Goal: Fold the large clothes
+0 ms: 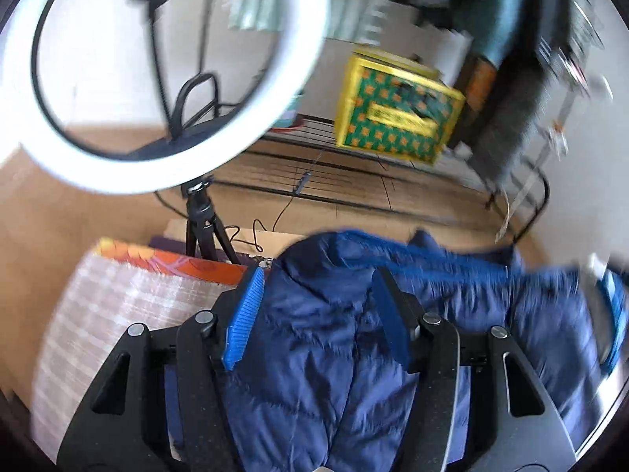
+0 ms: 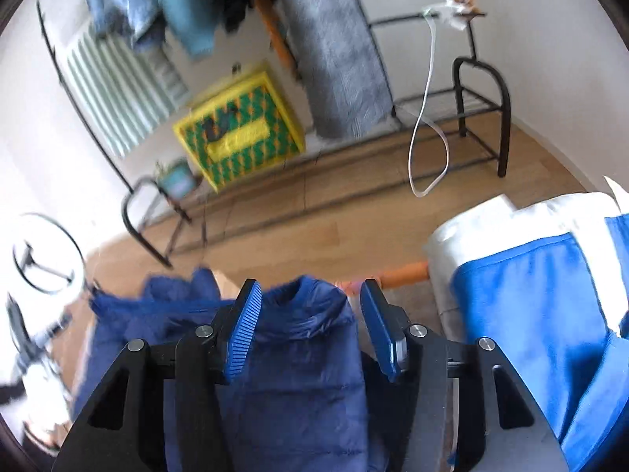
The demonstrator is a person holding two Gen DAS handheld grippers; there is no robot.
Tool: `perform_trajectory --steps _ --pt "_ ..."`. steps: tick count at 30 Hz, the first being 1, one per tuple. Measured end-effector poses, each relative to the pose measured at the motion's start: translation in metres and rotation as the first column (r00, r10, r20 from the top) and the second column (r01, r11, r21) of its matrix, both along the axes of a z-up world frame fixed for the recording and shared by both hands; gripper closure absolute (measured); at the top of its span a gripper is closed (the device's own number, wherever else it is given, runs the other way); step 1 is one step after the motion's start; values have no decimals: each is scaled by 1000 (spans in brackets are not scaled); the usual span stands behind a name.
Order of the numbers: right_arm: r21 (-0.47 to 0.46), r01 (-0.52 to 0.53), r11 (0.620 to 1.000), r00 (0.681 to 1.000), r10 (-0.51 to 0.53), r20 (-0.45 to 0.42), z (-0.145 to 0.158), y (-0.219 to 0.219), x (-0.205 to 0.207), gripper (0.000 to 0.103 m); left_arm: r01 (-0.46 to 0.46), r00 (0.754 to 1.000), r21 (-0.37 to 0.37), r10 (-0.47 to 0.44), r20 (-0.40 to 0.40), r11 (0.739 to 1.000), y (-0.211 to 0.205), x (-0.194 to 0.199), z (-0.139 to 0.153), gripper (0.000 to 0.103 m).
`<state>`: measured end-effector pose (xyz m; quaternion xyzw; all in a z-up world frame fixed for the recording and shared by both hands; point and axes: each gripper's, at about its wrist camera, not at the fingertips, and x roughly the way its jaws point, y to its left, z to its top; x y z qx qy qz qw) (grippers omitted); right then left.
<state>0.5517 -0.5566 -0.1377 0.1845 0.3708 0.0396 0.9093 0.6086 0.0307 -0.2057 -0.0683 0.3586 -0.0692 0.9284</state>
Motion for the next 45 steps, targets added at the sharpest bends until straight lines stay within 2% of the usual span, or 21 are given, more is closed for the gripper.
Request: perform_trajectory --steps 1,2,3,5,8,11,12,16,17,18,20,23,26,28,31,34,36,39,41,43,45 --pt "8 -28 1000 999 28 27 5 3 -7 50 33 999 23 -33 0 999 -8 -5 -1 44" --pt "-13 -73 997 997 74 35 7 12 -12 55 68 998 46 -68 -3 997 -16 -8 -4 49" --pt "-41 -124 991 992 126 33 6 24 -15 57 103 995 84 -103 -9 991 -28 -9 -7 53" --pt "-136 -219 966 975 222 1 -3 56 -15 58 141 990 143 -141 -14 980 -46 -8 -13 53" --pt "-266 -289 920 956 291 -35 -21 100 1 58 158 987 200 -157 -19 967 -73 3 -22 53" --pt "-318 -307 897 950 308 -48 -37 124 30 58 138 990 252 -134 -33 958 -87 21 -35 53" --pt "-329 -305 894 951 303 -60 -42 126 38 58 114 993 274 -106 -42 955 -88 30 -42 53" --pt "-396 -251 883 967 216 -132 -75 120 75 58 12 994 256 17 -109 967 -70 63 -74 53" --pt "-406 -231 884 970 179 -163 -85 114 83 58 -10 990 247 44 -132 969 -64 68 -81 53" --pt "-407 -218 887 970 150 -191 -94 108 89 58 -31 985 205 65 -163 978 -54 74 -90 52" --pt "-379 -191 906 968 110 -226 -109 96 97 58 -47 983 176 77 -166 983 -47 76 -94 52" --pt "-349 -163 923 971 86 -223 -109 85 97 58 -45 985 233 83 -154 971 -54 75 -91 52" --pt "-399 -173 901 975 100 -197 -89 89 83 58 -39 992 277 71 -104 960 -62 61 -76 52" --pt "-403 -185 896 977 125 -171 -72 91 65 58 -11 996 236 32 -85 972 -65 44 -58 52" --pt "-322 -222 921 974 191 -124 -44 92 25 57 72 996 170 -63 -56 983 -80 6 -34 52" --pt "-283 -279 918 960 256 -114 -32 99 -21 56 173 985 235 -166 -46 957 -109 -33 -29 52" --pt "-261 -313 913 949 292 -116 -33 105 -57 56 209 978 253 -196 -73 945 -121 -51 -35 52" --pt "-224 -377 899 925 352 -142 -43 114 -100 56 219 974 249 -198 -106 943 -125 -69 -47 52" --pt "-234 -396 888 916 367 -159 -54 119 -118 56 203 978 301 -175 -115 932 -127 -73 -60 52" --pt "-259 -414 873 907 372 -196 -70 123 -126 56 191 979 304 -160 -124 933 -124 -74 -78 52" --pt "-256 -406 877 906 352 -234 -89 122 -128 56 182 983 346 -165 -80 920 -129 -81 -88 52"
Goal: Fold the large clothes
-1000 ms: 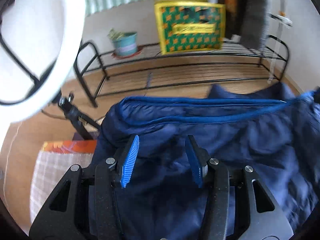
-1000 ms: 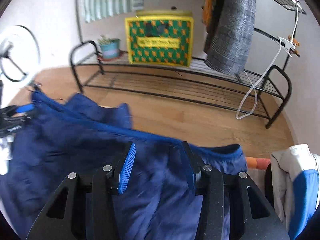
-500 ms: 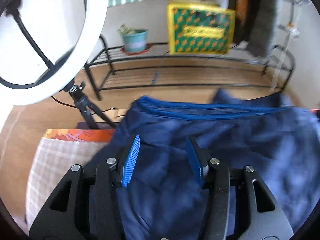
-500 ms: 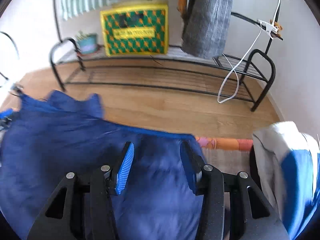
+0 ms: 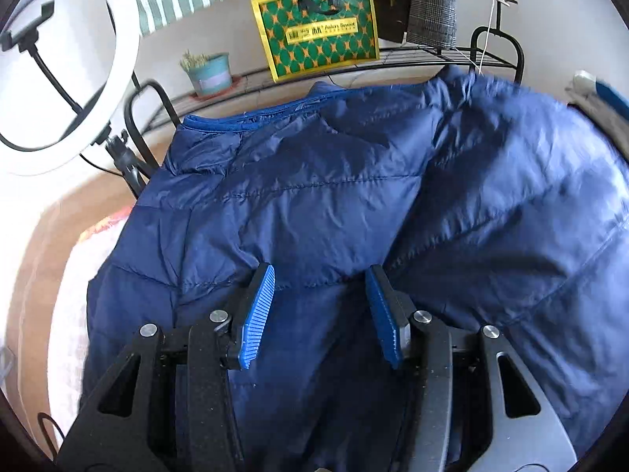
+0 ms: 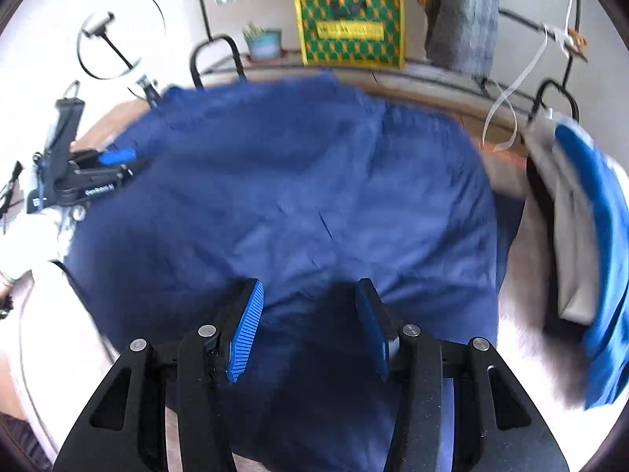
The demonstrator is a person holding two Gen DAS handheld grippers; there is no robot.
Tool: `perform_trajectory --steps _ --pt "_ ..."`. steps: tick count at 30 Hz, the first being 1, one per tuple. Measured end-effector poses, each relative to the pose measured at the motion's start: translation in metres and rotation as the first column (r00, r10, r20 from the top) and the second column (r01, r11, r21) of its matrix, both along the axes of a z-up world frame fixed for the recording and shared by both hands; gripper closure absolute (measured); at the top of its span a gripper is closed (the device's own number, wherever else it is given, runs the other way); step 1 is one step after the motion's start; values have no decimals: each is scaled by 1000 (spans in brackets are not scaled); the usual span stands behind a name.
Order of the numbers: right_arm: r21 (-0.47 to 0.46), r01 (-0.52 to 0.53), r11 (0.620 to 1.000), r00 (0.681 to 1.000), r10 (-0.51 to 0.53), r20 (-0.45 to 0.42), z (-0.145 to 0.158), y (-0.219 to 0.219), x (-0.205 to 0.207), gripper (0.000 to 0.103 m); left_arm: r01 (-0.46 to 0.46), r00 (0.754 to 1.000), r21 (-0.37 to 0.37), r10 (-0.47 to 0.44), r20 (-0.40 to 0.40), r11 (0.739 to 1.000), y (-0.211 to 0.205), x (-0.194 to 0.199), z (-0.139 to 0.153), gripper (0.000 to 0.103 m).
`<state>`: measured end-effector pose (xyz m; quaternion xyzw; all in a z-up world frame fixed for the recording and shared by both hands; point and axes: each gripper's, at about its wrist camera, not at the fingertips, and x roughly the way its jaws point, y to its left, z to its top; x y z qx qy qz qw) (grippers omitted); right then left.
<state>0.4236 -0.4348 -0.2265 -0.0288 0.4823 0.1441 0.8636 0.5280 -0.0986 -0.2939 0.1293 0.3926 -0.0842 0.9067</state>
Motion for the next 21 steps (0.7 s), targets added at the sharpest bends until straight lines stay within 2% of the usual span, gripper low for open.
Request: perform_trajectory --steps 2,4,7,9,11,12,15,19,21 --pt "-33 17 999 1000 -17 9 -6 -2 -1 56 8 1000 43 -9 10 999 -7 -1 3 52" --pt "-74 33 997 999 -32 18 -3 -1 -5 56 1 1000 52 -1 -6 999 -8 -1 7 52" --pt "27 94 995 995 -94 11 17 -20 -21 55 4 1000 -23 -4 11 1000 -4 -19 35 52" --pt "99 149 984 988 -151 15 31 -38 -37 55 56 998 -64 -53 46 996 -11 -47 58 52" --pt "174 228 958 973 -231 -3 39 -60 -57 42 103 994 -77 -99 54 992 -23 -66 68 52" --pt "217 272 938 961 -275 -15 40 -72 -67 40 130 991 -91 -127 46 987 -30 -75 71 52" --pt "324 366 873 928 -367 -59 40 -102 -97 40 189 982 -128 -188 15 974 -50 -91 65 52" --pt "425 450 785 887 -447 -115 31 -130 -123 40 210 977 -81 -211 -8 974 -74 -102 41 52" --pt "447 473 760 876 -458 -148 23 -134 -124 40 203 978 -69 -205 -29 977 -78 -102 24 52"
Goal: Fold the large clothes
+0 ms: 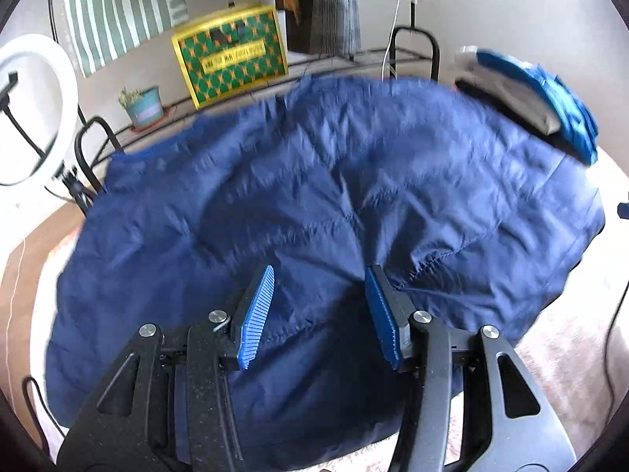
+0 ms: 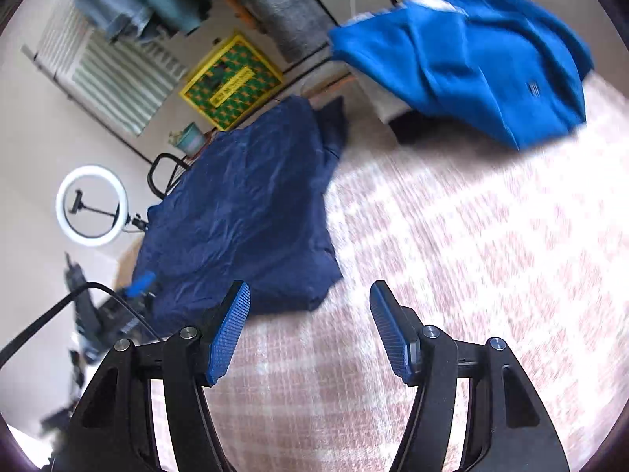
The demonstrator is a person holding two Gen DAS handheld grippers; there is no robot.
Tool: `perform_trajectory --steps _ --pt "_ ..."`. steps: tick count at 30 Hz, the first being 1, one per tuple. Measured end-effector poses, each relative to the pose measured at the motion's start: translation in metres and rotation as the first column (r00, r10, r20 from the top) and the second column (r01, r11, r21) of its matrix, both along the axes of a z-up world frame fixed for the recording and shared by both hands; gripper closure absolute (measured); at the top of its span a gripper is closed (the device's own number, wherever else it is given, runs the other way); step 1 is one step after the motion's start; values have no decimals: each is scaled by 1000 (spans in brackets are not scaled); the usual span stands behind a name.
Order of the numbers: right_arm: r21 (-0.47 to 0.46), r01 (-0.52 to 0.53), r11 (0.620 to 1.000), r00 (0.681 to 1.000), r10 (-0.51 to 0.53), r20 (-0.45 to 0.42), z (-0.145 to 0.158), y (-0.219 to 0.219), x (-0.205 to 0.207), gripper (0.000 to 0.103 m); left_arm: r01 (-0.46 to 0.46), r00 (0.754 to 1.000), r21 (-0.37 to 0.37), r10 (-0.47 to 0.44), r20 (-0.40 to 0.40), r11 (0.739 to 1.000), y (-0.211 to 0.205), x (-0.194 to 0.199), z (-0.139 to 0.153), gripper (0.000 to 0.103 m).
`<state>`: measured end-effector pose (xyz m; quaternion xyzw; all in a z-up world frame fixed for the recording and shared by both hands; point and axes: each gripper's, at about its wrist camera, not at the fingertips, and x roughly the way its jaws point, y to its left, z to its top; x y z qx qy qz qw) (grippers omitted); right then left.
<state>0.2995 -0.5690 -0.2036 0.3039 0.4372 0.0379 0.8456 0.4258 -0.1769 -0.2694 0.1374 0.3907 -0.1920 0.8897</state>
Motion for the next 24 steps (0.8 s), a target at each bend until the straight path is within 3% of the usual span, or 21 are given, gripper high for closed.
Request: perform_trajectory --steps 6,11,12,13,14,17,18,20,24 --pt "61 -1 998 1000 1 3 -14 10 13 40 -3 1000 -25 3 -5 1000 4 2 -4 52" --pt "207 46 977 998 -34 -60 -36 8 33 42 3 1000 -44 -2 23 999 4 -7 8 52" --pt "244 48 969 997 -33 -65 -40 8 35 50 6 1000 -51 -5 19 999 5 -8 8 52" --pt "255 50 966 997 -31 -76 -43 10 35 81 7 1000 -54 -6 15 999 5 -8 7 52" --pt "249 44 967 996 -22 -88 -43 12 35 90 8 1000 -53 -7 13 999 5 -8 4 52" --pt "162 6 987 1000 -3 -23 -21 18 30 97 9 1000 -42 -9 2 999 6 -6 -8 52" --pt "95 3 995 1000 -4 7 -12 19 26 97 14 1000 -38 -14 9 999 5 -7 -12 52" --pt "8 18 1000 999 -18 -33 -15 18 26 98 16 1000 -39 -15 11 999 5 -7 -12 52" --pt "66 23 998 999 -21 -43 -23 8 18 93 28 1000 -24 -28 -5 999 5 -7 -2 52"
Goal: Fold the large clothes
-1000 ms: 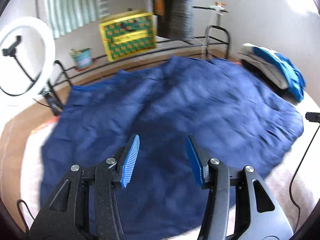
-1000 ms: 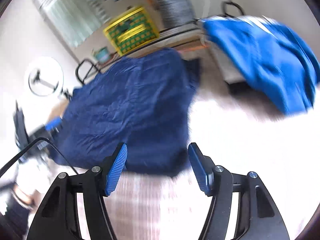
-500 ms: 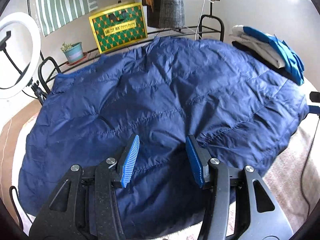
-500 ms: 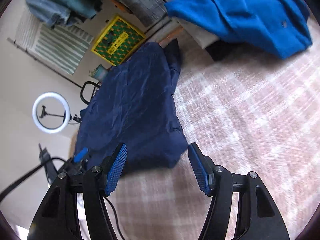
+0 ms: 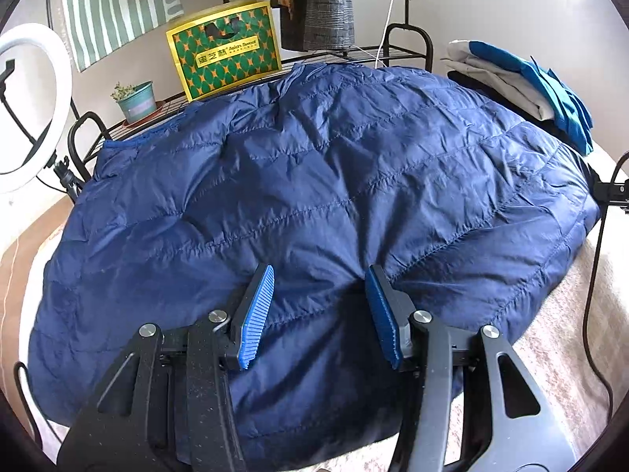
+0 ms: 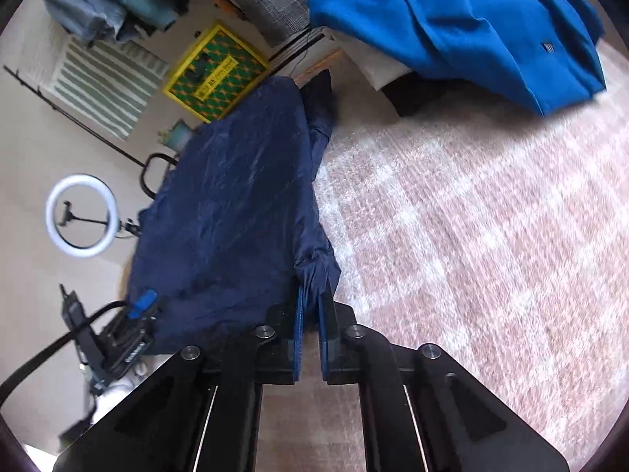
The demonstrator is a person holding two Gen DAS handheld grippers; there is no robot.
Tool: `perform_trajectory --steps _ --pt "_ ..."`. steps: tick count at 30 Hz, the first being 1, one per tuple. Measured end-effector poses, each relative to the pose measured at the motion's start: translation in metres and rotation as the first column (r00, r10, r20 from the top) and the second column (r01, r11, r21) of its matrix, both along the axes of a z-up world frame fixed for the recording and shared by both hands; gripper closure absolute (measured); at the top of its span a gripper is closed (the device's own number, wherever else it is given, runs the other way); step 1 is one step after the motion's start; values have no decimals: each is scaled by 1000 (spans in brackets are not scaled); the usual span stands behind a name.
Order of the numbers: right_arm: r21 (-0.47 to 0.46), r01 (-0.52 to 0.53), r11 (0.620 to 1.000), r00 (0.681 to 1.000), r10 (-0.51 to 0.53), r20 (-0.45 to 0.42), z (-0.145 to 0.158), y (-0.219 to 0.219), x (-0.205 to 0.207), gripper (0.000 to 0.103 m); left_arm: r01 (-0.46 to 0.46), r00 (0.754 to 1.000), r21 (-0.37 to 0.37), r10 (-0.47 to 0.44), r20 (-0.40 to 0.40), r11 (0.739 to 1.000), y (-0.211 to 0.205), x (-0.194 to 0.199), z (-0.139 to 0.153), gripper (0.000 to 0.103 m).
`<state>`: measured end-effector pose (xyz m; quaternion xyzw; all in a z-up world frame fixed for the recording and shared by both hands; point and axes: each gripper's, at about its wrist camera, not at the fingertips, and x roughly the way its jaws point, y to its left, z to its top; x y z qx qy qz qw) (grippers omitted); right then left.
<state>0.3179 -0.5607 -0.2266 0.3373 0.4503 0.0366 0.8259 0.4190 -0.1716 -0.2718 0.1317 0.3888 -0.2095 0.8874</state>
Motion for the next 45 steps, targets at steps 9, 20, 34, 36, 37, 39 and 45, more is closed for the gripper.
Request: perform_trajectory --steps 9,20,34,36,37,39,45 --pt "256 18 967 1000 -21 8 -19 10 -2 37 -154 986 -195 164 34 969 38 44 78 52" --pt "44 60 997 997 -62 51 -13 40 29 89 -312 938 30 303 169 950 -10 133 50 52" --pt "-272 -21 962 961 94 262 84 88 25 96 -309 951 -39 309 15 950 10 112 24 52" --pt "-280 -34 959 956 113 271 92 91 24 96 -276 960 -55 278 28 959 17 83 36 52" --pt "-286 -38 957 954 120 275 96 94 25 96 -262 964 -45 263 25 964 18 71 35 52" --pt "-316 -44 948 947 140 288 103 104 26 96 -240 971 -38 239 -31 970 18 57 22 52" --pt "-382 -79 921 924 212 318 129 139 29 97 -230 973 -18 230 -18 973 1 44 -10 52"
